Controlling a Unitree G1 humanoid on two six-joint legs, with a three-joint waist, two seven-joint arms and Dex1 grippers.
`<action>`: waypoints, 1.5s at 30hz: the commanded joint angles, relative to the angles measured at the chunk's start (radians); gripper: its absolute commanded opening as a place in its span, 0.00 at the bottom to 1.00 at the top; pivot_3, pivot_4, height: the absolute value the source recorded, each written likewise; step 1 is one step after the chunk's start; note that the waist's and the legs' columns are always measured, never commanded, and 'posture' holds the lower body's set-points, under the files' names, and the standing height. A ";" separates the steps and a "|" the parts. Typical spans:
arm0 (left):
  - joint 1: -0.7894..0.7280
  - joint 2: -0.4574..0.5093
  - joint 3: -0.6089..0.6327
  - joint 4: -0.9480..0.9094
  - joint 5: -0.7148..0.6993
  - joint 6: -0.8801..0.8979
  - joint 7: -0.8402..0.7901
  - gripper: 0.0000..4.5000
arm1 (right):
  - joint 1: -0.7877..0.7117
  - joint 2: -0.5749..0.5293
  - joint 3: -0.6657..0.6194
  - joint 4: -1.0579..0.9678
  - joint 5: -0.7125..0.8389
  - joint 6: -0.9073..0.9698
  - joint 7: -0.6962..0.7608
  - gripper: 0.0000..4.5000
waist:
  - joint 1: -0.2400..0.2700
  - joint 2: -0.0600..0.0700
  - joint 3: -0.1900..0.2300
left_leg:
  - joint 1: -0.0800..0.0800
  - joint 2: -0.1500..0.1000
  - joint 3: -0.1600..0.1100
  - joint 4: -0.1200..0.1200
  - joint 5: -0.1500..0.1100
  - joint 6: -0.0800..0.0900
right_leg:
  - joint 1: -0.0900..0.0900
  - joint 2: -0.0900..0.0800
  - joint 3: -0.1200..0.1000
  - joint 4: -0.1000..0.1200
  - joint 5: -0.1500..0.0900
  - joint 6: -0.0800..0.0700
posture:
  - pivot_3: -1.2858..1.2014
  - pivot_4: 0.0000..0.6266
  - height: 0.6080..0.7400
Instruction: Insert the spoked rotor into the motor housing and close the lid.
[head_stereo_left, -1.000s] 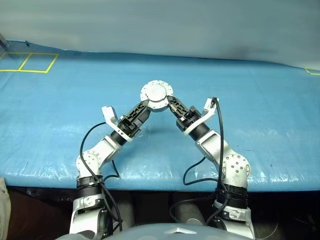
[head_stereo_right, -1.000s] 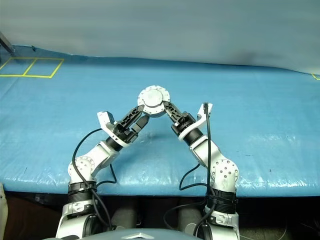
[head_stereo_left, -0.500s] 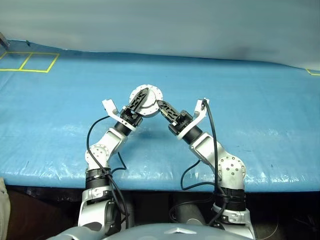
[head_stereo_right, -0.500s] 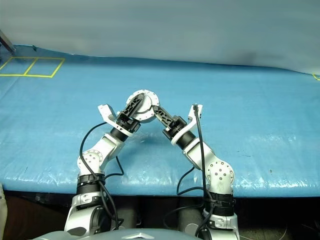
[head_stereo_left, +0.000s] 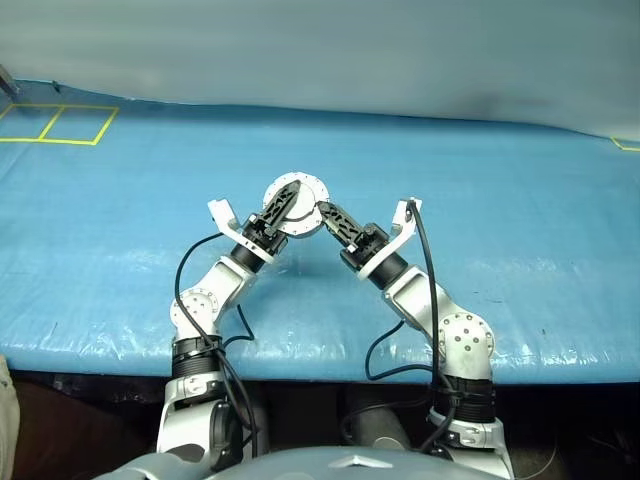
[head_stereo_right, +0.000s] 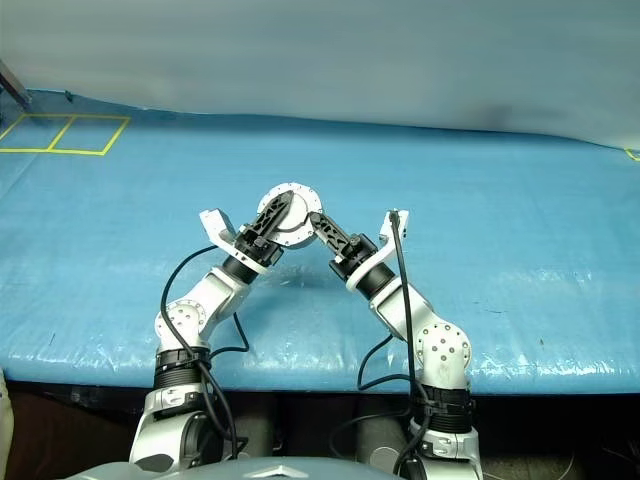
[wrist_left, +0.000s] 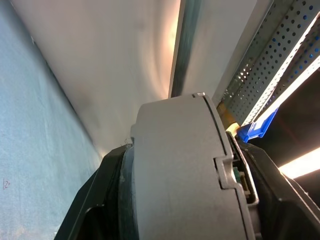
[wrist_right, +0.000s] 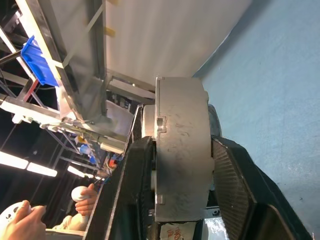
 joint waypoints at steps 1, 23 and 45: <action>0.008 -0.008 -0.009 -0.029 0.028 -0.034 0.024 0.59 | -0.028 0.012 0.014 -0.073 0.003 -0.030 0.036 0.69 | 0.000 0.000 0.000 | 0.000 0.000 0.000 0.000 0.000 0.000 | 0.000 0.000 0.000 0.000 0.000 0.000 | 0.52 0.24 1.00; 0.061 -0.012 0.098 -0.208 0.355 -0.549 0.305 0.59 | 0.051 -0.216 0.198 -0.057 -0.624 -0.211 0.253 0.76 | 0.012 0.000 0.000 | 0.000 0.000 0.000 0.001 0.000 0.000 | 0.000 0.001 0.001 0.000 0.000 0.000 | 0.52 0.24 1.00; -0.199 0.136 0.188 0.198 0.458 -0.725 0.336 0.59 | 0.063 -0.166 0.209 -0.063 -0.719 -0.220 0.305 0.76 | 0.022 -0.006 0.001 | -0.001 -0.001 -0.001 0.004 0.000 0.000 | 0.001 0.001 0.001 0.000 0.004 0.005 | 0.52 0.24 1.00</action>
